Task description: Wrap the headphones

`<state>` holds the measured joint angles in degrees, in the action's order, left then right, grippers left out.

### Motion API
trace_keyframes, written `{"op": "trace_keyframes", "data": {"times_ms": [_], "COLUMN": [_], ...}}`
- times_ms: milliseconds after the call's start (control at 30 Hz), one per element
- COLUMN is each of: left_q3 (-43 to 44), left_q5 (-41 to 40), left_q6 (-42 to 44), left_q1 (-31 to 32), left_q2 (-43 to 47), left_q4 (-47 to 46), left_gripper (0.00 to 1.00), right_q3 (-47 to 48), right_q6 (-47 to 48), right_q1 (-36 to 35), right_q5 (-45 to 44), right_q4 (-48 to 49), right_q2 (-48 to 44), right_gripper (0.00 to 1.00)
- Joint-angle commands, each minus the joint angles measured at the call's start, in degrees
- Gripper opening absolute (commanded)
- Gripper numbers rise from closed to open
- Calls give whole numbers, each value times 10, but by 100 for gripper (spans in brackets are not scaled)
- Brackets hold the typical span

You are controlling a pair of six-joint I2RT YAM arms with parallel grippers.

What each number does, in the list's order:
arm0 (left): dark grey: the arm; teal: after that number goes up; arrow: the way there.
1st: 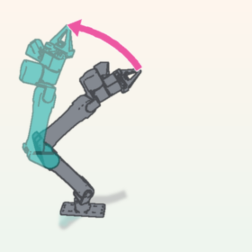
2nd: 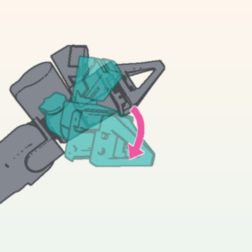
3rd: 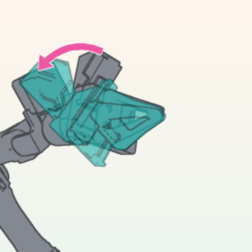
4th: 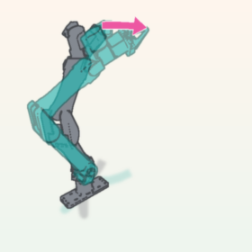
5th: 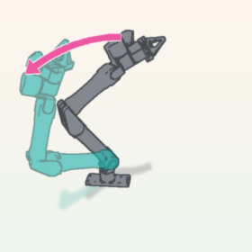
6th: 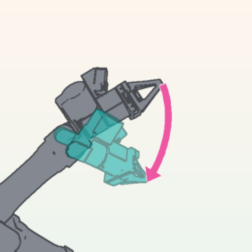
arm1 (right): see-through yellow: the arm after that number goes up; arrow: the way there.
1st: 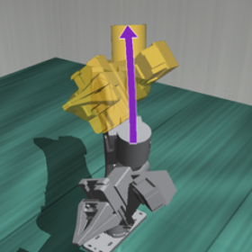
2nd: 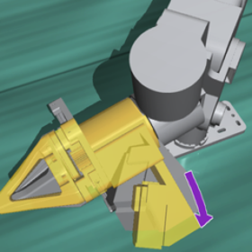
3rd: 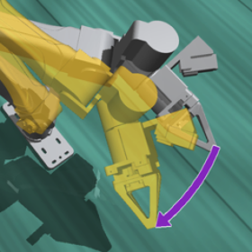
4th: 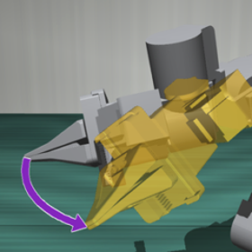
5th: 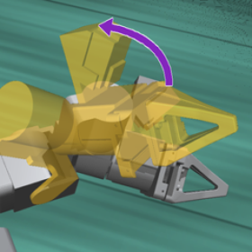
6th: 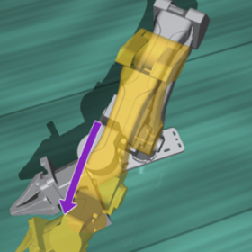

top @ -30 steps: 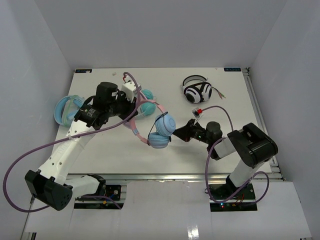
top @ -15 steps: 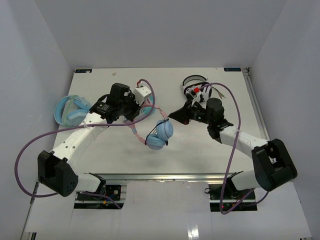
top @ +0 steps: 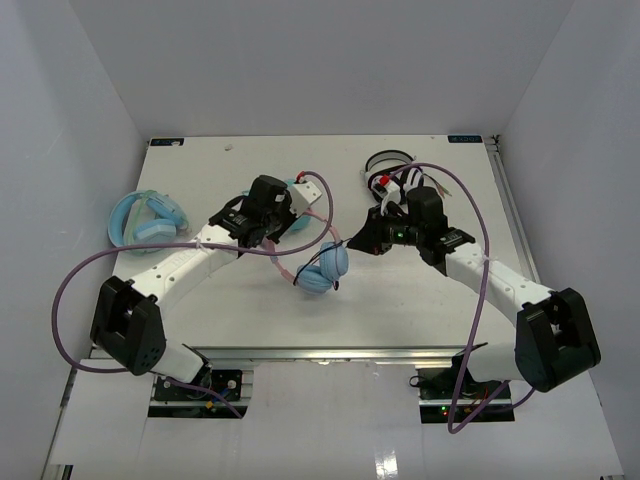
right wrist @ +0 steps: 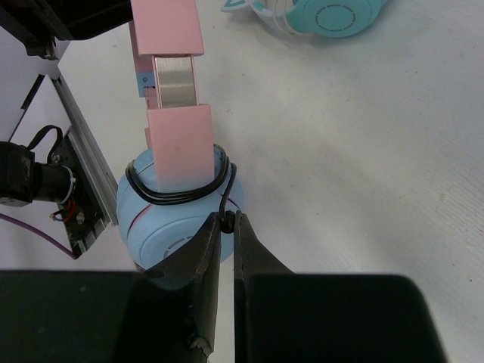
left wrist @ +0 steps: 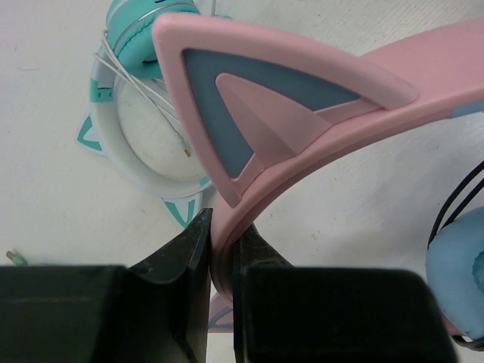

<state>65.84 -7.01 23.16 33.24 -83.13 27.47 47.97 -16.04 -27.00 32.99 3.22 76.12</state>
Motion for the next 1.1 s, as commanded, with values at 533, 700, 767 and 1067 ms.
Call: {"op": "trace_keyframes", "data": {"times_ms": [533,700,767,1067], "left_q3": [-54,-63,-71,-48], "left_q5": [-240,-258,-268,-295], "left_q6": [58,57,59,15], "left_q1": [7,7,7,15], "left_q2": [13,15,21,-23], "left_q4": [-97,-109,-122,-118], "left_gripper": [0,0,0,0], "right_q3": [36,16,13,-8], "right_q6": [-52,-170,-189,-243], "right_q1": [7,7,7,0], "right_q5": [181,256,259,207], "right_q4": [93,232,254,293], "right_q2": [30,64,74,93], "right_gripper": [8,8,8,8]}}
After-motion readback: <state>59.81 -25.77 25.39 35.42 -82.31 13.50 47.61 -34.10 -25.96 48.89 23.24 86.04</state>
